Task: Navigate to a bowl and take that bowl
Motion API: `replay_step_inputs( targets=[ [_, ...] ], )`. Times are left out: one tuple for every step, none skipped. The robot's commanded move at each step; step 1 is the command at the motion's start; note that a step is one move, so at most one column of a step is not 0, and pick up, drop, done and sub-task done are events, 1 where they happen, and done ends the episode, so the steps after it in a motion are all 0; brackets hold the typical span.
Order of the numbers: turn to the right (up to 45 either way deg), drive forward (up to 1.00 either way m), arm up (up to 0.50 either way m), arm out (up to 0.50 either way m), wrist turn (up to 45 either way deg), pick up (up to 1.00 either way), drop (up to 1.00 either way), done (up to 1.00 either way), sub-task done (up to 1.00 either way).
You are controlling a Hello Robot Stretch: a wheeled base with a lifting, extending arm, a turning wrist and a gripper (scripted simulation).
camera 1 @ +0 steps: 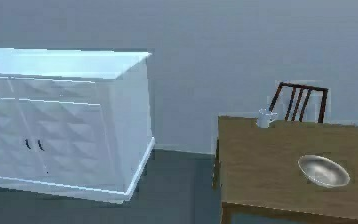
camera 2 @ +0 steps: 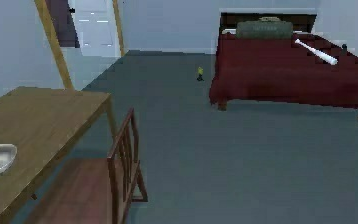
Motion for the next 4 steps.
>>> replay_step_inputs(
  targets=[
    [-42.0, 0.00, 0.00, 0.00, 0.0, 0.00, 0.00, 0.00, 0.00],
    [45.0, 0.00, 0.00, 0.00, 0.0, 0.00, 0.00, 0.00, 0.00],
    [24.0, 0.00, 0.00, 0.00, 0.0, 0.00, 0.00, 0.00, 0.00],
    [0.0, 0.30, 0.00, 0.00, 0.0, 0.00, 0.00, 0.00, 0.00]
  ],
)
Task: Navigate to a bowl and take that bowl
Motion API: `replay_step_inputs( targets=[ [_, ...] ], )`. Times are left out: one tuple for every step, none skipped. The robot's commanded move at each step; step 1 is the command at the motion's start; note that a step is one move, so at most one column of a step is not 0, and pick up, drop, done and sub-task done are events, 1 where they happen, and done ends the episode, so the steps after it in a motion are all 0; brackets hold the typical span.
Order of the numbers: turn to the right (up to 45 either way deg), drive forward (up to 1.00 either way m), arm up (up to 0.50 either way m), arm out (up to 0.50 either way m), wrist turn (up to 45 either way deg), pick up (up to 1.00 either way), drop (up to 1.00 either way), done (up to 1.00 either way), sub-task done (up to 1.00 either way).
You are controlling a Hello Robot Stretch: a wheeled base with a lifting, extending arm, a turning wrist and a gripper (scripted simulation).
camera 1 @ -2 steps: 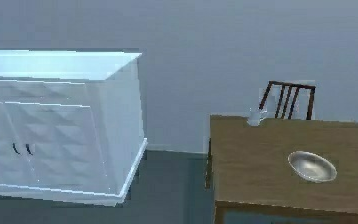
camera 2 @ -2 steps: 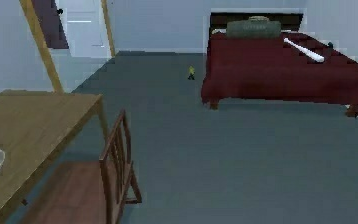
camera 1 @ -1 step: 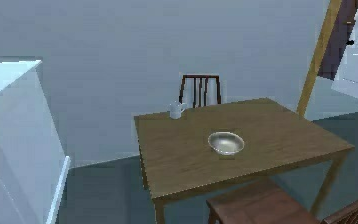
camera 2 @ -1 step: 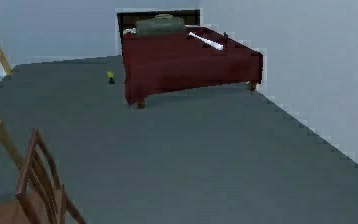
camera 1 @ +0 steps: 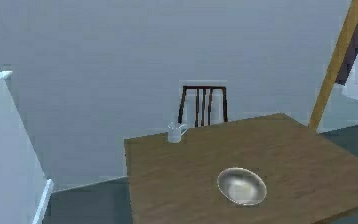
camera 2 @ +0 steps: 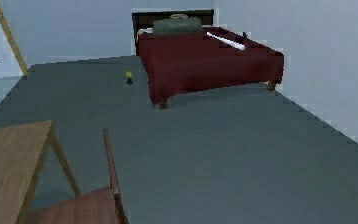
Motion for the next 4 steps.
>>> replay_step_inputs(
  targets=[
    [-45.0, 0.00, 0.00, 0.00, 0.0, 0.00, 0.00, 0.00, 0.00],
    [-21.0, 0.00, 0.00, 0.00, 0.0, 0.00, 0.00, 0.00, 0.00],
    [0.0, 0.00, 0.50, 0.00, 0.0, 0.00, 0.00, 0.00, 0.00],
    [0.0, 0.00, 0.38, 0.00, 0.0, 0.00, 0.00, 0.00, 0.00]
  ],
)
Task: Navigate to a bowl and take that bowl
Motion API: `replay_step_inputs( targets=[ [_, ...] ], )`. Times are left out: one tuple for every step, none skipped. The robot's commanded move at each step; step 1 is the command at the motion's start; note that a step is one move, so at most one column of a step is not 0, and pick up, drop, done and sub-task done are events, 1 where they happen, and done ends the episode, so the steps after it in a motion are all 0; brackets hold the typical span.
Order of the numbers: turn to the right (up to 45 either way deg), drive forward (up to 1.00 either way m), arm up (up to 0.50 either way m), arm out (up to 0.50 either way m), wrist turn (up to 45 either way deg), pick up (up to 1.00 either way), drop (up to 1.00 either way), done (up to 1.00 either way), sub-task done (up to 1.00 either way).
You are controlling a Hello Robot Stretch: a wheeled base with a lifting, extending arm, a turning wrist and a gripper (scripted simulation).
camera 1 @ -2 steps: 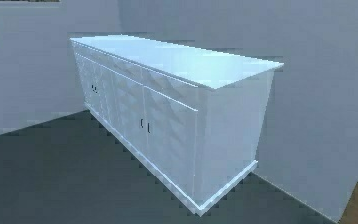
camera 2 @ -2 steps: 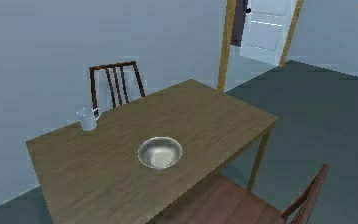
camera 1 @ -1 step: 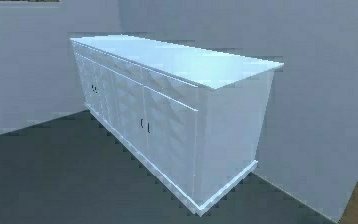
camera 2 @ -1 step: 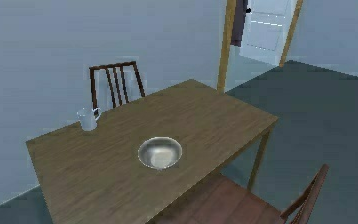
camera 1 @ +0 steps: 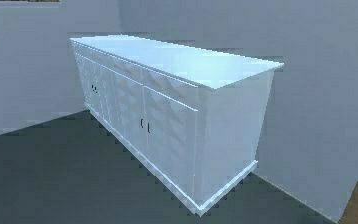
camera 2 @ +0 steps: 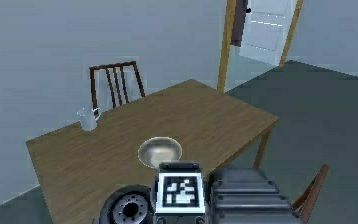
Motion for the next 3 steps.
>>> replay_step_inputs(
  targets=[
    [0.0, 0.00, 0.00, 0.26, 0.0, 0.00, 0.00, 0.00, 0.00],
    [0.0, 0.00, 0.00, 0.00, 45.0, 0.00, 0.00, 0.00, 0.00],
    [0.0, 0.00, 0.00, 0.00, 45.0, 0.00, 0.00, 0.00, 0.00]
  ],
)
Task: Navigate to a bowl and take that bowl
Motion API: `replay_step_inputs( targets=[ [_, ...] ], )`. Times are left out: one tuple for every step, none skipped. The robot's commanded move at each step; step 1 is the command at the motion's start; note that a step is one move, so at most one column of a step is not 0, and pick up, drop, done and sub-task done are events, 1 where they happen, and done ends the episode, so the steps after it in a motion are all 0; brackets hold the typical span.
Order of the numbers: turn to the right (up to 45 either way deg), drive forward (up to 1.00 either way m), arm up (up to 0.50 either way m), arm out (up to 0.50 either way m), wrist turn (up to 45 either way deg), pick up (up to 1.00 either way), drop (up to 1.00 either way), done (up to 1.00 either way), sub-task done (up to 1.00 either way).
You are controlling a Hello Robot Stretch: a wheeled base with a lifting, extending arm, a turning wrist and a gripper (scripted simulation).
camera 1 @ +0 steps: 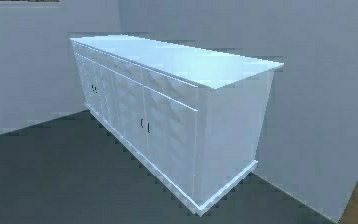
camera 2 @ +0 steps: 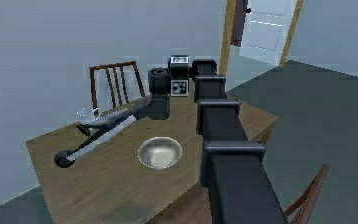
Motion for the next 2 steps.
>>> replay_step_inputs(
  targets=[
    [0.0, 0.00, 0.00, 0.00, 45.0, 0.00, 0.00, 0.00, 0.00],
    [0.0, 0.00, 0.00, 0.00, 39.0, 0.00, 0.00, 0.00, 0.00]
  ],
)
